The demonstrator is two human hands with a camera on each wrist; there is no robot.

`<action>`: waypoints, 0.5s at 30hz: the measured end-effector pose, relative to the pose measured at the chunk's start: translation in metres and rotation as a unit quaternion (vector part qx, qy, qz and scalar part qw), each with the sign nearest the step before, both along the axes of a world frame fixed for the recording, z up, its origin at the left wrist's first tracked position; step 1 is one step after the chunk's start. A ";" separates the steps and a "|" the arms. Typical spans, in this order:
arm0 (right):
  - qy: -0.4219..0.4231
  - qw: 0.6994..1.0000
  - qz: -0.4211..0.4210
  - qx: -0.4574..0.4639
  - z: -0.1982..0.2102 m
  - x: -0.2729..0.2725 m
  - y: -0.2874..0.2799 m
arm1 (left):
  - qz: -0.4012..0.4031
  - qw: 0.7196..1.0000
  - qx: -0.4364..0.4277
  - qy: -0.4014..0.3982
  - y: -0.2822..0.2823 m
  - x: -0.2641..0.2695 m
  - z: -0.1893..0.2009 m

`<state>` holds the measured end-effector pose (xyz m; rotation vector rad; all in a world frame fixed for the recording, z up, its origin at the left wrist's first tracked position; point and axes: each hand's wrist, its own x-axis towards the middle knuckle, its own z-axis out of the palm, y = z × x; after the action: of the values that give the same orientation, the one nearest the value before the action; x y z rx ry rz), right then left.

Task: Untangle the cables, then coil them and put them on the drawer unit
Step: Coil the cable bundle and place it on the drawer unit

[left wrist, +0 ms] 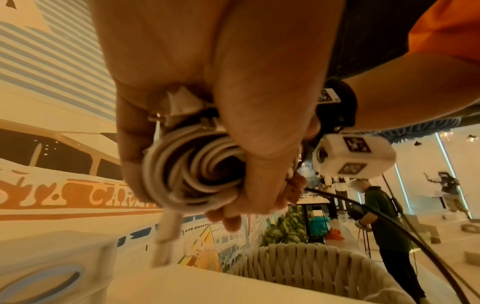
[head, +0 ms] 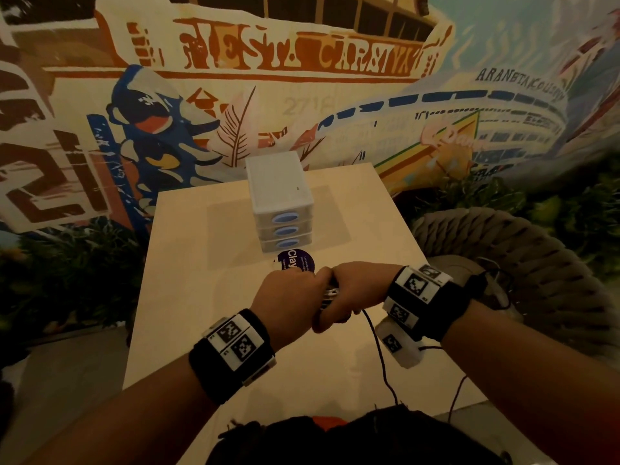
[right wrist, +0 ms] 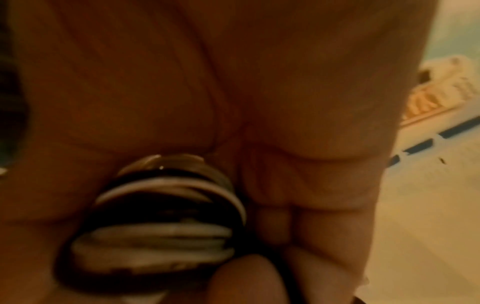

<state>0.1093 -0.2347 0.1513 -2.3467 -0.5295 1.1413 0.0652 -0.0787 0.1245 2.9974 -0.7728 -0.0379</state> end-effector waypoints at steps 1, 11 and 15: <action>-0.011 1.000 0.001 -0.021 -0.002 0.000 0.002 | 0.003 1.000 0.004 0.007 -0.001 0.000 0.000; -0.035 0.997 -0.013 -0.064 -0.014 -0.003 0.005 | 0.064 0.998 0.007 0.016 -0.005 -0.006 -0.002; -0.027 0.997 -0.019 -0.067 -0.016 -0.005 0.004 | 0.071 0.997 0.019 0.038 -0.001 -0.005 -0.002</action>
<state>0.1043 -0.2304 0.1353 -2.4969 -0.4369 1.1298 0.0601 -0.0793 0.1228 3.0573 -0.5565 -0.1637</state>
